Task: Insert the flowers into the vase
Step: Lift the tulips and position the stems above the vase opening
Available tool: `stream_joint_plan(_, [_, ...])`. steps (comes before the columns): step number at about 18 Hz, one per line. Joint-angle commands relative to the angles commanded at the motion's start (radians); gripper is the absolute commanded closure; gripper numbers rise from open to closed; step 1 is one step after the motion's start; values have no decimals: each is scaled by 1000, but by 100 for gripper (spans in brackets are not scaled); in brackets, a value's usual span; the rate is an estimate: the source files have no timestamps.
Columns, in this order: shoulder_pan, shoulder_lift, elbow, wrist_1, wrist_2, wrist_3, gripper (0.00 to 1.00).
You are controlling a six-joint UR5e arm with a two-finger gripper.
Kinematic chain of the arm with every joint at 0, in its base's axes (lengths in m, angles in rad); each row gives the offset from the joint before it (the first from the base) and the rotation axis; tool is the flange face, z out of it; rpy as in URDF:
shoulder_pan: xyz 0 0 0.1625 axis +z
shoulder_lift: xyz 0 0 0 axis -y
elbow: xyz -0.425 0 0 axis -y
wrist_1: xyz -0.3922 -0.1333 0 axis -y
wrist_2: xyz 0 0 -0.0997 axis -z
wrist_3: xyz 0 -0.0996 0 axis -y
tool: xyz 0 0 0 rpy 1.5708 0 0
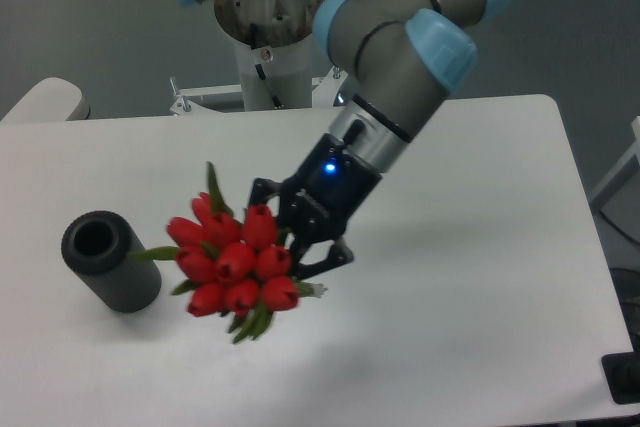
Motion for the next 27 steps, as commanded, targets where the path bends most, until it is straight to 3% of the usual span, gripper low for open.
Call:
stream_joint_plan(2, [-9,8,-2,9,-45,-43,69])
stream_joint_plan(6, [-34,8,-9,97,-57,-101,71])
stream_joint_plan(9, [-35,11,-18,101,-62,-104,70])
stream_joint_plan(16, [-63,25,-60,108,-204,-106,70])
stream_joint_plan(22, [-78,138,-159,108,-273,-104,70])
stream_joint_plan(27, [-126,170,-186,108,-273,-100,70])
